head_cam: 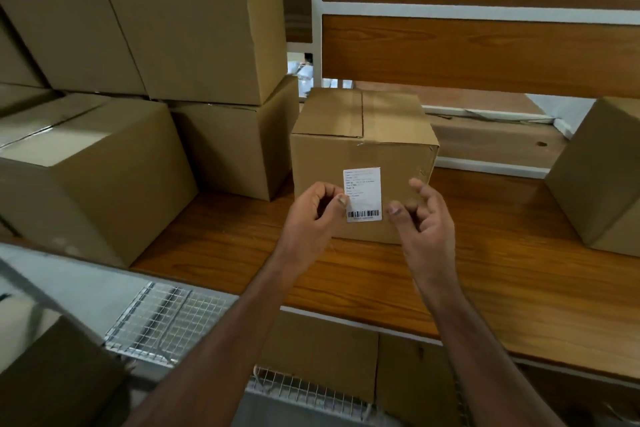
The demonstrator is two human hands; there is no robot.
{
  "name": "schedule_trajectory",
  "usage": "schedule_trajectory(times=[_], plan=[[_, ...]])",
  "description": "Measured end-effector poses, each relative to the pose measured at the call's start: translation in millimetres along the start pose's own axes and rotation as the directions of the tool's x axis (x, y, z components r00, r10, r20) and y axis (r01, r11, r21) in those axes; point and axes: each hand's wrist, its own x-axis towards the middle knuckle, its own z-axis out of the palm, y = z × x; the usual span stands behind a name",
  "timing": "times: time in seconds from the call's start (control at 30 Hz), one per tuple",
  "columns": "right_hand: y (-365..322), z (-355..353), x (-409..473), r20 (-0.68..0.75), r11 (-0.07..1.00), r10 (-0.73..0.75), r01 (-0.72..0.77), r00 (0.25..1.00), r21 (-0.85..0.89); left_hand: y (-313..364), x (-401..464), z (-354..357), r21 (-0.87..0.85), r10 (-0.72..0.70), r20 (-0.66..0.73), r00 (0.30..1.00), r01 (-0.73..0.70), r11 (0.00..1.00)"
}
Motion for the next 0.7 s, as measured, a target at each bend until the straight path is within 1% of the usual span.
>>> schedule_trajectory(times=[0.13,0.23,0.33,0.4,0.5,0.63,0.7], plan=[[2.4,-6.6,-4.2,0.14,0.999,0.0,-0.006,0.99,0.042,-1.8,-14.6,5.5,0.007,-0.023,-0.044,0.999,0.023,1.0],[1.8,-6.9,-6.4,0.206,0.999,-0.042,0.038,0.978,0.022,-0.7,-20.5,6.7,0.025,-0.015,-0.087,0.996,0.017,1.0],[0.9,-6.4,-1.3,0.243,0.999,-0.042,0.041,0.969,0.009,3.0,-22.7,7.3,0.038,-0.006,-0.107,0.994,0.01,0.999],[-0.7,-6.3,6.2,0.219,0.999,-0.037,0.038,0.975,-0.001,4.7,-19.1,7.7,0.051,0.009,-0.127,0.992,-0.002,0.999],[-1.9,-11.0,25.6,0.119,1.0,-0.001,0.0,0.993,0.006,1.1,-0.3,5.3,0.064,-0.015,-0.241,0.971,0.031,0.997],[-0.6,-18.9,56.3,-0.017,0.999,0.021,-0.021,1.0,-0.042,-13.9,38.9,-2.0,0.103,-0.101,-0.399,0.911,0.154,0.983],[-1.5,-20.2,66.5,-0.055,0.994,0.013,-0.019,0.998,-0.107,-16.5,57.9,-5.2,0.076,-0.174,-0.44,0.881,0.229,0.97]])
